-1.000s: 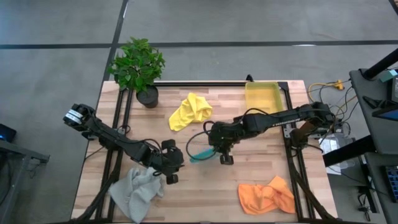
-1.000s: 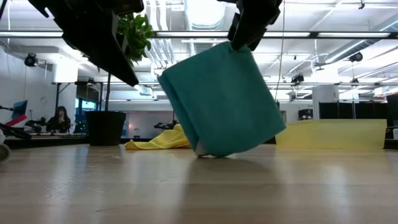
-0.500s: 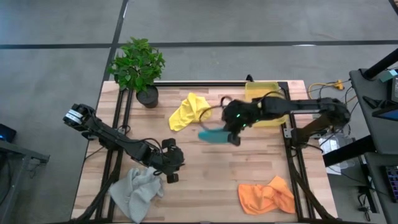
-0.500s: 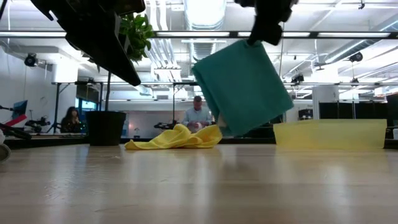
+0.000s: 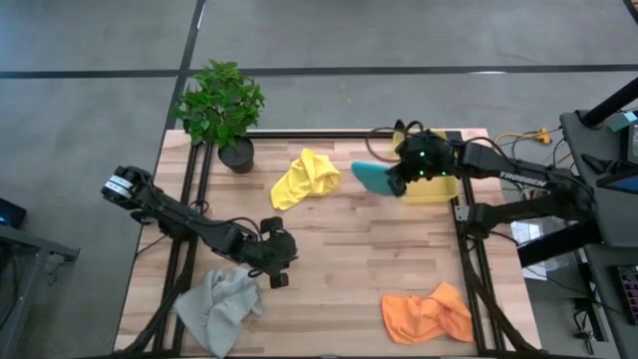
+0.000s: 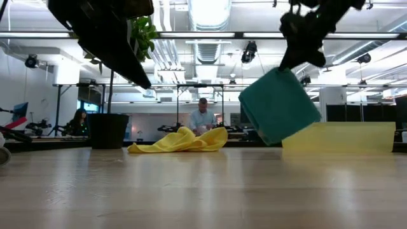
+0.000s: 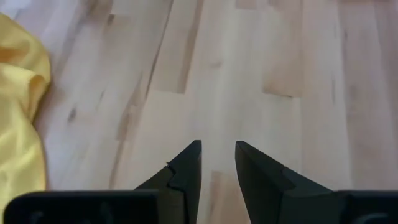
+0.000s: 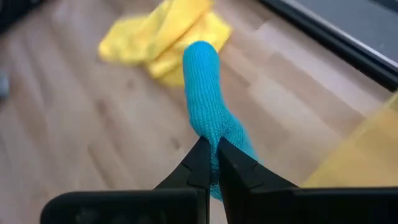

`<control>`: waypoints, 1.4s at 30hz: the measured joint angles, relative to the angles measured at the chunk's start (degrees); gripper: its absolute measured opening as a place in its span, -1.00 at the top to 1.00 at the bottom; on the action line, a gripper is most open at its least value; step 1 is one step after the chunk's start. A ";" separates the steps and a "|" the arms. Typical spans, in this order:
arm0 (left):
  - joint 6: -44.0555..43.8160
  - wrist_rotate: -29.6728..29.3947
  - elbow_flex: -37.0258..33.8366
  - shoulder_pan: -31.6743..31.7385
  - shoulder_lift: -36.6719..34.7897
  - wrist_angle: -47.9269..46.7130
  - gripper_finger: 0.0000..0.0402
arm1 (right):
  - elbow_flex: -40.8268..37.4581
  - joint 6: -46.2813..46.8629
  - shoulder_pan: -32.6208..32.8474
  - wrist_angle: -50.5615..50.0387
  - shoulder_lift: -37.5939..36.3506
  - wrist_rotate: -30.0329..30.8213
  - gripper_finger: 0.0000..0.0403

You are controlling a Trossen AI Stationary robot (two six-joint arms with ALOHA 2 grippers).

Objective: Fold microfiber towels
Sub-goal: Put the blue microfiber towel into the yellow bin

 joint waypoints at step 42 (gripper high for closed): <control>1.14 0.00 0.20 3.68 -1.01 -1.59 0.58 | -28.34 14.64 -21.78 27.28 -12.45 11.92 0.94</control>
